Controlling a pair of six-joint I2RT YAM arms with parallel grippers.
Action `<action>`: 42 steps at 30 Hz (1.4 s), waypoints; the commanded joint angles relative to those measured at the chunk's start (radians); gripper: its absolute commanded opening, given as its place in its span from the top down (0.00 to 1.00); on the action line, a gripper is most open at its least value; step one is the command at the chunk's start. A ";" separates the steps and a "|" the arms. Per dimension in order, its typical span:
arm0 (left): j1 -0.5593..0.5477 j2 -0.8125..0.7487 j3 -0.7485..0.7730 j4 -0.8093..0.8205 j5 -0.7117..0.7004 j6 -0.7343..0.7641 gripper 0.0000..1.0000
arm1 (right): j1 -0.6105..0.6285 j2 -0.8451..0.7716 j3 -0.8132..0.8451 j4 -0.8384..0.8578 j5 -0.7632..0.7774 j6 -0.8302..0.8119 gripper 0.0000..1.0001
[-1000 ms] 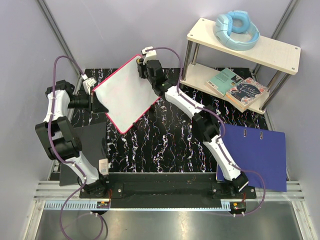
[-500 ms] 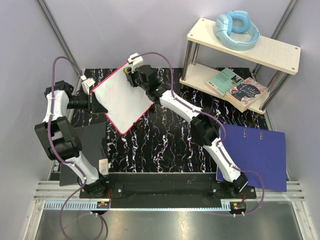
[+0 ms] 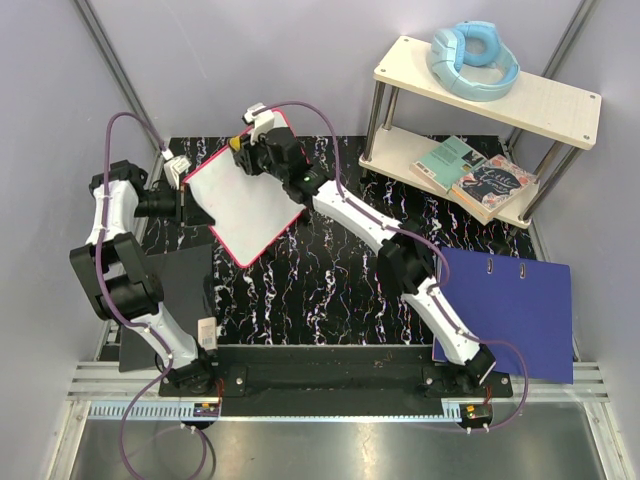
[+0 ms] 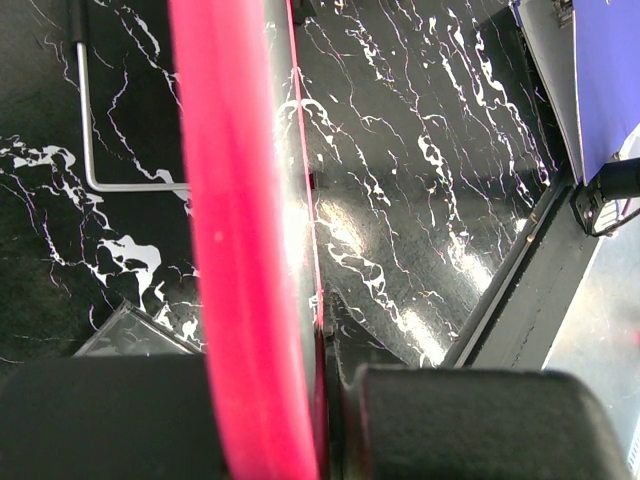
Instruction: Erase the whiteboard
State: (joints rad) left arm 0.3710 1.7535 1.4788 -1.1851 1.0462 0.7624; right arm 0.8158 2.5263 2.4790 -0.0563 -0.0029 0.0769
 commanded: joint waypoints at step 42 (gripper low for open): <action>-0.064 -0.086 -0.020 0.004 -0.106 0.215 1.00 | -0.059 0.111 0.050 -0.082 0.109 0.032 1.00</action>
State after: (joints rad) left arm 0.3584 1.7294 1.4742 -1.2316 1.0718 0.7292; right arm 0.7650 2.5858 2.5202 -0.0669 0.1314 0.0422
